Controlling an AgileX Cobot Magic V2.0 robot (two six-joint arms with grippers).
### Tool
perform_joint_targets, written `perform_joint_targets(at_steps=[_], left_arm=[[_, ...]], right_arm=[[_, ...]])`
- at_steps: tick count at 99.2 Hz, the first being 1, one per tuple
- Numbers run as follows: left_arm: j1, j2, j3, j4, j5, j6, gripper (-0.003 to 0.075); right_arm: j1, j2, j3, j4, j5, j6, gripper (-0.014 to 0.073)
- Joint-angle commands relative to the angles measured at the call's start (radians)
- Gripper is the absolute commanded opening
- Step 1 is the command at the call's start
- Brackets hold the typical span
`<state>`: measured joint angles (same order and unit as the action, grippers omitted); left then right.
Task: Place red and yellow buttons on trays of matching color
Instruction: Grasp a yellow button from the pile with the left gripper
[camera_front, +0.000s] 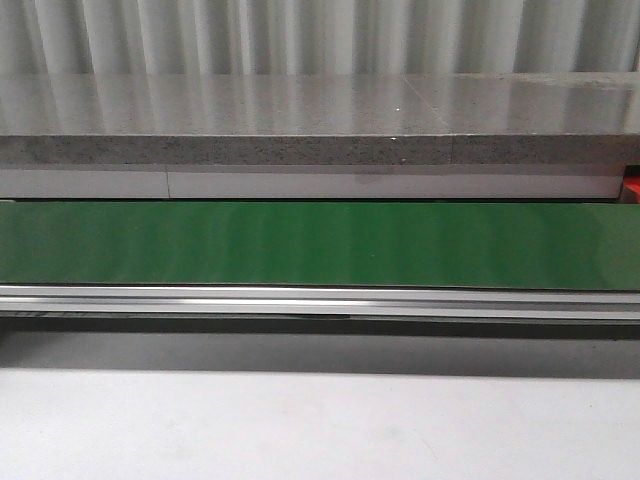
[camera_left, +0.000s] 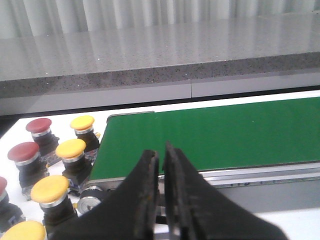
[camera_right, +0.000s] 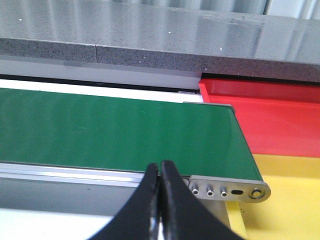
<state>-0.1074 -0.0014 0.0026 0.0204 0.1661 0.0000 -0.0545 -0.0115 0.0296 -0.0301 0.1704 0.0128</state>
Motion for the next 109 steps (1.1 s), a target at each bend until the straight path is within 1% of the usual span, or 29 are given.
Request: perform_joint_targets(at_steps=[1, 64, 73, 77, 80, 81, 82, 85, 88, 98, 109], left_arm=[[0.001, -0.039, 0.006, -0.002, -0.088, -0.01, -0.0006], [0.001, -0.039, 0.006, -0.002, -0.087, -0.01, -0.0006], [0.002, -0.039, -0.024, 0.004, -0.072, -0.01, -0.0006], [0.002, -0.039, -0.059, 0.006, -0.026, -0.01, -0.0006], [0.002, -0.039, -0.088, 0.006, 0.029, -0.01, -0.0006], [0.002, -0.039, -0.104, 0.006, 0.075, -0.01, -0.0006], [0.002, -0.039, -0.112, 0.006, 0.075, -0.01, -0.0006], [0.002, -0.037, -0.144, 0.006, 0.143, -0.01, -0.0006], [0.002, -0.035, -0.174, 0.006, 0.177, -0.008, -0.0006], [0.002, 0.007, -0.254, -0.002, 0.198, -0.008, -0.0006], [0.002, 0.08, -0.339, -0.02, 0.314, -0.008, -0.0006]], right_arm=[[-0.005, -0.011, -0.008, -0.004, -0.077, -0.005, -0.0067], [-0.005, -0.011, -0.008, -0.004, -0.077, -0.005, -0.0067], [-0.005, -0.011, -0.008, -0.004, -0.077, -0.005, -0.0067], [-0.005, -0.011, -0.008, -0.004, -0.077, -0.005, -0.0067], [-0.005, -0.011, -0.008, -0.004, -0.077, -0.005, -0.0067], [-0.005, -0.011, -0.008, -0.004, -0.077, -0.005, -0.0067], [-0.005, -0.011, -0.008, -0.004, -0.077, -0.005, -0.0067], [-0.005, -0.011, -0.008, -0.004, -0.077, -0.005, -0.0067], [-0.005, -0.011, -0.008, -0.004, -0.077, -0.005, -0.0067], [-0.005, -0.011, -0.008, -0.004, -0.077, -0.005, -0.0067], [-0.005, -0.011, -0.008, -0.004, -0.077, -0.005, -0.0067]])
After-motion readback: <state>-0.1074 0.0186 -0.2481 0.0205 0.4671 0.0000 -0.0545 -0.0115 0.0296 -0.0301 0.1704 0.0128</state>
